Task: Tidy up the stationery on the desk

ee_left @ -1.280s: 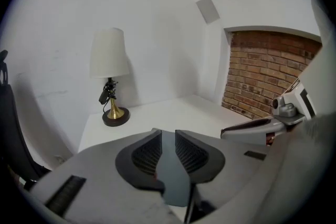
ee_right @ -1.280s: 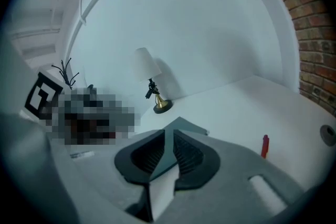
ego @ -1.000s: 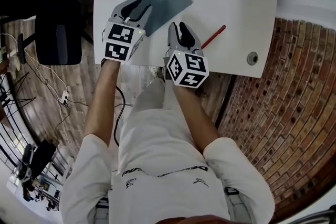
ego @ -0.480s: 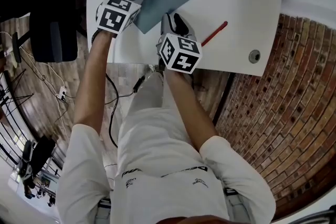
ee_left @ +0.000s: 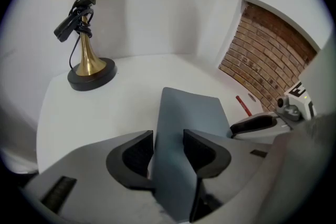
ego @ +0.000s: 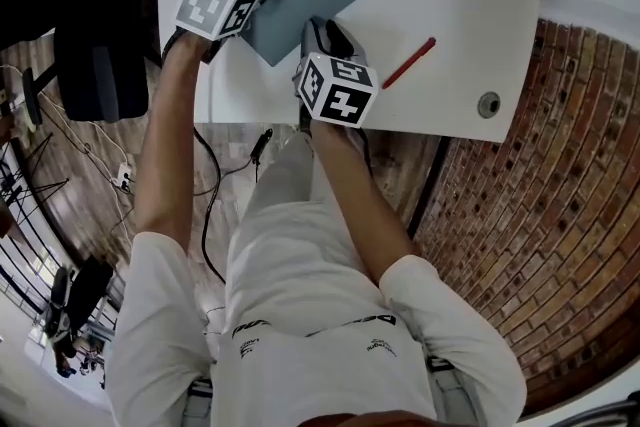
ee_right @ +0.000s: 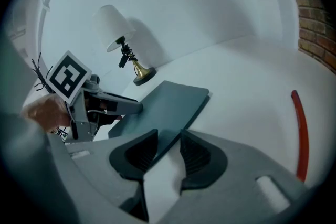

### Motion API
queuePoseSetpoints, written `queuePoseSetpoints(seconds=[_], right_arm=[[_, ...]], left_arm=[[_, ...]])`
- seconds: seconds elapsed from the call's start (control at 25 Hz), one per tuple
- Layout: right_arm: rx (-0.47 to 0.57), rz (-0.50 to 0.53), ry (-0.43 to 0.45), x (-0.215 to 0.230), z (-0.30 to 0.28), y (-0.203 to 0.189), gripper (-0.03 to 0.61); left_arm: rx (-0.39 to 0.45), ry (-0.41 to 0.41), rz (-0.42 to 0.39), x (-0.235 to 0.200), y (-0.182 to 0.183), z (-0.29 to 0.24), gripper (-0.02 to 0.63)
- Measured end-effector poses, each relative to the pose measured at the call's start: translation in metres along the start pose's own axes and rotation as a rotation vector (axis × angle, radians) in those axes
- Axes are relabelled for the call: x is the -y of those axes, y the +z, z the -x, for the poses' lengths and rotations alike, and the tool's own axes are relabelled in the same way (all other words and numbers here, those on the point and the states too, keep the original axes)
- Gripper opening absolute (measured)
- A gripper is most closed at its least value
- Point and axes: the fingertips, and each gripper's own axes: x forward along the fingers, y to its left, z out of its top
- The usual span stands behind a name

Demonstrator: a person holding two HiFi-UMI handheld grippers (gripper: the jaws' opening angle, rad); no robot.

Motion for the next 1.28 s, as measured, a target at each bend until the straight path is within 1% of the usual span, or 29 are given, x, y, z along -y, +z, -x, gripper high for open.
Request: queuePoseSetpoints(seconds=[0.12, 0.2, 0.52, 0.68, 0.88, 1.12, 1.28], right_arm=[[-0.017, 0.006, -0.007, 0.002, -0.004, 0.000, 0.123], [-0.021, 0.018, -0.015, 0.001, -0.005, -0.001, 0.123], [-0.033, 0.046, -0.035, 0.002, -0.003, -0.001, 0.120], [-0.043, 0.090, -0.045, 0.004, -0.001, 0.000, 0.120], [-0.059, 0.134, -0.039, 0.012, 0.006, -0.002, 0.118], [-0.084, 0.185, 0.001, 0.025, 0.015, -0.001, 0.113], [-0.098, 0.233, 0.025, 0.033, 0.020, -0.001, 0.107]], left_arm=[[-0.037, -0.060, 0.009, 0.003, -0.001, -0.003, 0.175], [-0.052, -0.069, 0.009, 0.003, -0.002, -0.004, 0.176], [-0.058, -0.044, 0.012, 0.005, -0.001, -0.002, 0.175], [-0.070, -0.020, 0.022, 0.008, -0.008, 0.002, 0.175], [-0.060, -0.018, 0.072, 0.023, -0.016, 0.002, 0.175], [-0.046, 0.026, 0.168, 0.040, -0.027, 0.004, 0.175], [-0.032, 0.054, 0.199, 0.053, -0.035, 0.007, 0.175]])
